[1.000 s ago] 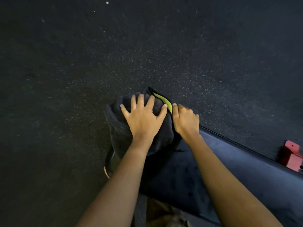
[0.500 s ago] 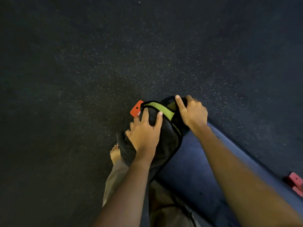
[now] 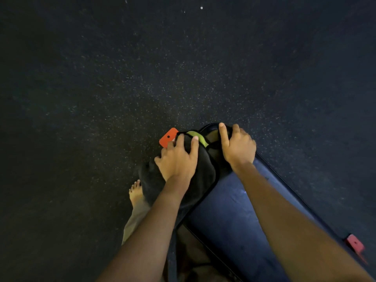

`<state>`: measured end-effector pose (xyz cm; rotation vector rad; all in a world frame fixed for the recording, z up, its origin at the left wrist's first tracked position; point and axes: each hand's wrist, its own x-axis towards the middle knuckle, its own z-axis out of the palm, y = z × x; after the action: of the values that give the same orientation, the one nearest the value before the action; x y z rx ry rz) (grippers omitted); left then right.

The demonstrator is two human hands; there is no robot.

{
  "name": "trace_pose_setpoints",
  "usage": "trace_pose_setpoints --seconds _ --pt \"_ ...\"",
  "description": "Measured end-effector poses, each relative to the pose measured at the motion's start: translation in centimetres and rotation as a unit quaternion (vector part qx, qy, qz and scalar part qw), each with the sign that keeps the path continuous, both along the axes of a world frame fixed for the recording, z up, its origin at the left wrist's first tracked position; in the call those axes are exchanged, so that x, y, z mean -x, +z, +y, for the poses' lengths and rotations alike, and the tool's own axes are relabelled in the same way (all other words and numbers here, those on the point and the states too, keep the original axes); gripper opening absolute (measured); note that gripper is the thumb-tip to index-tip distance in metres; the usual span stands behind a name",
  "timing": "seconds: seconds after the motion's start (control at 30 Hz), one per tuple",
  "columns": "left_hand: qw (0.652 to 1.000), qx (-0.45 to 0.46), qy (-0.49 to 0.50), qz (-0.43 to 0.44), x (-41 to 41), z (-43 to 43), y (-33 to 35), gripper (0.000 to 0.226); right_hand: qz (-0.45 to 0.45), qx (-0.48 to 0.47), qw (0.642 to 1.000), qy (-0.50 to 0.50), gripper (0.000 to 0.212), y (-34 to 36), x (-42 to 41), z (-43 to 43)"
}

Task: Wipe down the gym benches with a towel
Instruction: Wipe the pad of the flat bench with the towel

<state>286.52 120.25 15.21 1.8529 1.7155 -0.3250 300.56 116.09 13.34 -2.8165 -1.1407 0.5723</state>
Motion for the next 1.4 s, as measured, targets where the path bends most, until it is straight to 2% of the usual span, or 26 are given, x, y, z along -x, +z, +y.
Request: trace_pose_setpoints --seconds 0.17,0.4,0.6,0.7,0.83,1.07,1.13,1.27,1.33,1.4 --pt "0.999 -0.023 -0.023 -0.019 0.3 -0.2 -0.3 0.059 0.005 -0.006 1.0 0.009 0.057 0.0 -0.3 -0.2" --pt "0.998 0.004 0.055 0.015 4.9 -3.6 0.8 0.068 0.015 -0.003 1.0 0.012 0.06 0.4 -0.3 -0.2" --pt "0.999 -0.016 -0.017 0.028 0.7 -0.9 0.4 0.062 0.007 -0.01 1.0 0.007 0.057 0.0 -0.2 -0.3" --pt "0.998 -0.058 -0.036 0.016 -0.1 -1.1 -0.3 0.065 0.051 -0.016 0.999 -0.007 0.057 -0.2 -0.7 -0.3" --pt "0.988 -0.139 -0.064 -0.023 2.4 -4.3 0.0 0.063 0.144 -0.125 0.979 -0.076 0.048 1.2 -0.4 -0.5" --pt "0.97 -0.176 -0.162 -0.046 1.2 -5.2 -0.3 0.053 0.135 -0.265 0.952 -0.069 0.044 4.5 1.9 -0.9" --pt "0.951 -0.184 -0.235 -0.082 0.2 -5.8 -0.3 0.051 0.142 -0.303 0.938 -0.094 0.04 5.2 1.3 -1.1" --pt "0.883 -0.15 -0.387 -0.219 -1.4 -7.0 0.2 0.04 0.127 -0.336 0.923 -0.137 0.036 6.4 0.2 -1.8" --pt "0.878 -0.153 -0.37 -0.261 -0.8 -5.8 0.5 0.04 0.106 -0.359 0.911 -0.174 0.036 6.6 0.6 -2.2" --pt "0.895 -0.186 -0.288 -0.285 1.3 -3.9 1.1 0.039 0.096 -0.383 0.888 -0.236 0.037 6.6 2.3 -2.7"
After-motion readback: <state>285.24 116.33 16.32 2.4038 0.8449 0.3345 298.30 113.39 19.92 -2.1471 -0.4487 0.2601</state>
